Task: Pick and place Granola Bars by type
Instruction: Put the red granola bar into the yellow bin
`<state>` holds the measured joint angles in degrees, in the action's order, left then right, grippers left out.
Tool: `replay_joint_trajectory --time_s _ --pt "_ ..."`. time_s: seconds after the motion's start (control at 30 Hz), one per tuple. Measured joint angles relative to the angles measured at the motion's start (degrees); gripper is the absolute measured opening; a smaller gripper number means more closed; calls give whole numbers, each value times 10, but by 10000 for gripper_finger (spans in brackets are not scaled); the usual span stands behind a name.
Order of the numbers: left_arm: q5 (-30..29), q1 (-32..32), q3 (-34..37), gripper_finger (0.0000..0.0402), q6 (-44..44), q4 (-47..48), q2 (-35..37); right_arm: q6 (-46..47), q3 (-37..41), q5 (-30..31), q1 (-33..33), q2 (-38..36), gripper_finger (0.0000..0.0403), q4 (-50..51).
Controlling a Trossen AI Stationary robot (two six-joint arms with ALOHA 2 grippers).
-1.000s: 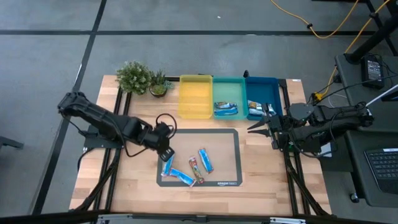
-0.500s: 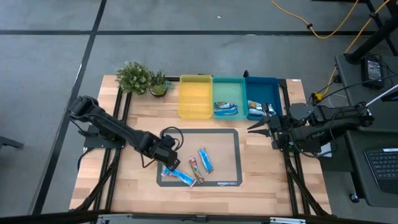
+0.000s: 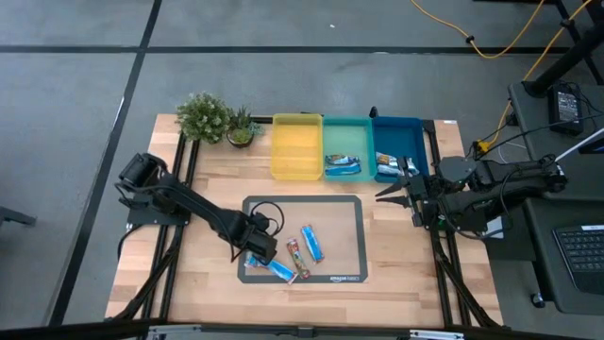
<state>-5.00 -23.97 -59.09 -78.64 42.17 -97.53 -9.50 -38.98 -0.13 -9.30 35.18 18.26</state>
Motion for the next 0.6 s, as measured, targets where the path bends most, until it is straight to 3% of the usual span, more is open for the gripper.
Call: replay_joint_trajectory --time_s 0.43,0.6 --pt "1 1 0 248 8 -27 -42 2 0 0 0 0 49 0" --pt "2 1 0 229 4 -26 -43 3 0 0 0 0 49 0"
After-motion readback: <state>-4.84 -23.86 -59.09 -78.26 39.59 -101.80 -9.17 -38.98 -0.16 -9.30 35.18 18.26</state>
